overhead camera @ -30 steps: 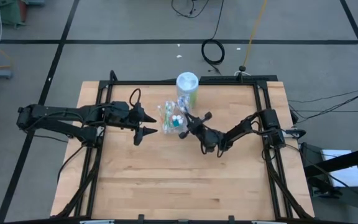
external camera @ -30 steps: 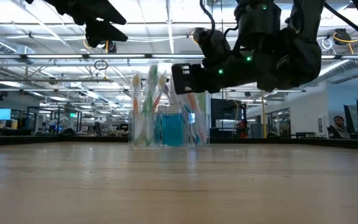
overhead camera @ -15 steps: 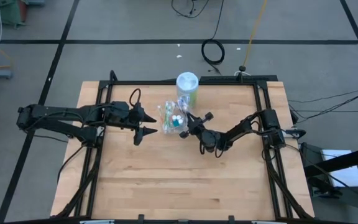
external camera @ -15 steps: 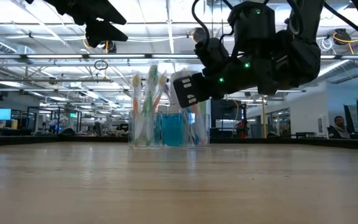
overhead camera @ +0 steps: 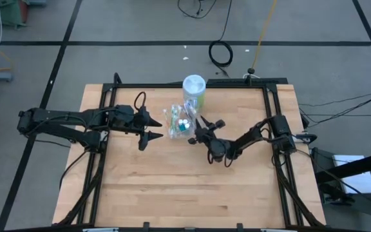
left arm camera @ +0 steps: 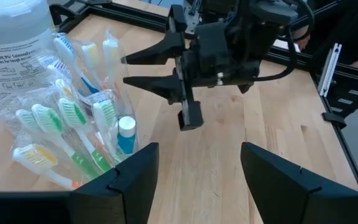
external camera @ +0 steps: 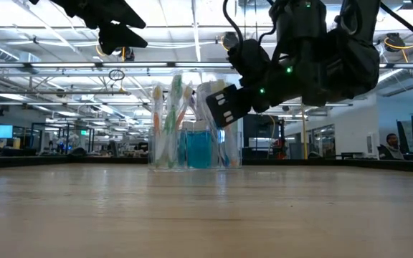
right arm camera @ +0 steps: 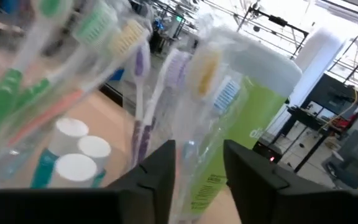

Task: Pick & Place toothbrushing station
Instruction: Put the yellow toothbrush into the transparent organizer, then return to Home Position

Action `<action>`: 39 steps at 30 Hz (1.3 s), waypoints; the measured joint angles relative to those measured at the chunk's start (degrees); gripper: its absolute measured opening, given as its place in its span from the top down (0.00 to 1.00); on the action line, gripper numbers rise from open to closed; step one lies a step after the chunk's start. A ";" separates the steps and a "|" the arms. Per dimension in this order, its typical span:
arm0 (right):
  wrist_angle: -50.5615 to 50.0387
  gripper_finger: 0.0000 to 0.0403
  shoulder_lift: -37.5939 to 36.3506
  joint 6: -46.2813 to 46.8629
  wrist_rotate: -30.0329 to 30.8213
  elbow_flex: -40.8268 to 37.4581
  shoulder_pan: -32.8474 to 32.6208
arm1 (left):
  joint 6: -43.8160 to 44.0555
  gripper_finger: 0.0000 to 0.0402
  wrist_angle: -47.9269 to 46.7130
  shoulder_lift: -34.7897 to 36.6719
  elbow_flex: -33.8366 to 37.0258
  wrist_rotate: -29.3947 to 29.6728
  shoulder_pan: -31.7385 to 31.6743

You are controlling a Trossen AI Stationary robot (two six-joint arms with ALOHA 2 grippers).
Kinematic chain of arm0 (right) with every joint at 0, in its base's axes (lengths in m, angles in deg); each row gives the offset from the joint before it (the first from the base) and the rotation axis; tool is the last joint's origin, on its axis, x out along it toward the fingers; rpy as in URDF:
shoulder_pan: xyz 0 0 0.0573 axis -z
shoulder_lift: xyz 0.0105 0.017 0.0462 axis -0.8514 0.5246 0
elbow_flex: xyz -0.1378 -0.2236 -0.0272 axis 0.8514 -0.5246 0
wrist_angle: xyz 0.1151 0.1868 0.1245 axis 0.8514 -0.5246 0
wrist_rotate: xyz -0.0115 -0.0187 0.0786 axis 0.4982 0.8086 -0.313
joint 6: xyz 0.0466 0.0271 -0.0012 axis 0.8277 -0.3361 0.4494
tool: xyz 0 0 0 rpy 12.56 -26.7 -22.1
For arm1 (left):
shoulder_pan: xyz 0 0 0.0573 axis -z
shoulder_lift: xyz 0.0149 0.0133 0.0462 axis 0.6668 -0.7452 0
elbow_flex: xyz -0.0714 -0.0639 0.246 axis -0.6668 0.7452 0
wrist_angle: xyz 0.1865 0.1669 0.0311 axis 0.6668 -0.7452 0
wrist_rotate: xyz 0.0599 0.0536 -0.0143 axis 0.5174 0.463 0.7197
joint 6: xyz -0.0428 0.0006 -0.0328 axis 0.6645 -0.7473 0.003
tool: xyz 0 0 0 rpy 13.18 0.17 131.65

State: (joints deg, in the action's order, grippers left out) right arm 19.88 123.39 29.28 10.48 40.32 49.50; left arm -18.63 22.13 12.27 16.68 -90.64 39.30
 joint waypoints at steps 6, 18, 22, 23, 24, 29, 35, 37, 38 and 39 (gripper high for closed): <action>4.99 0.58 -1.61 -7.03 -0.03 -0.02 -2.37 | 0.00 0.42 -0.04 0.00 0.00 -0.02 0.00; -12.55 0.57 -21.05 -17.45 1.19 -0.02 -11.76 | -8.13 0.42 -2.48 7.58 0.02 2.03 1.59; -29.52 0.62 -30.55 -11.64 -3.31 -0.02 -13.39 | -12.76 0.42 -3.23 11.72 0.02 7.18 2.31; -34.25 0.63 -32.86 -8.68 -5.49 -0.02 -13.48 | -13.43 0.42 -3.08 12.54 0.02 8.33 2.42; -39.71 0.66 -35.43 -5.39 -8.77 -0.02 -13.46 | -13.96 0.42 -2.89 13.37 0.00 9.20 2.55; -60.39 0.86 -45.87 11.95 -29.80 -0.02 -9.72 | -16.69 0.42 -3.20 16.12 0.00 9.72 2.64; -71.95 0.98 -54.66 19.93 -41.80 -0.02 -5.00 | -19.13 0.42 -5.24 19.13 0.00 8.41 2.64; -75.07 0.99 -57.34 20.12 -46.16 -0.02 -4.20 | -19.36 0.42 -5.81 20.26 0.00 8.41 2.64; -76.21 0.99 -58.56 20.15 -48.59 -0.02 -3.89 | -19.39 0.42 -6.05 20.82 0.00 8.41 2.64; -77.10 1.00 -59.78 20.13 -50.29 -0.02 -3.74 | -19.42 0.42 -6.23 21.37 0.00 8.41 2.64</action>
State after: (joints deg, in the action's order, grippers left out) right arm -57.22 63.61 49.40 -39.81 40.30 45.76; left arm -38.06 15.89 33.64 16.68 -82.22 41.94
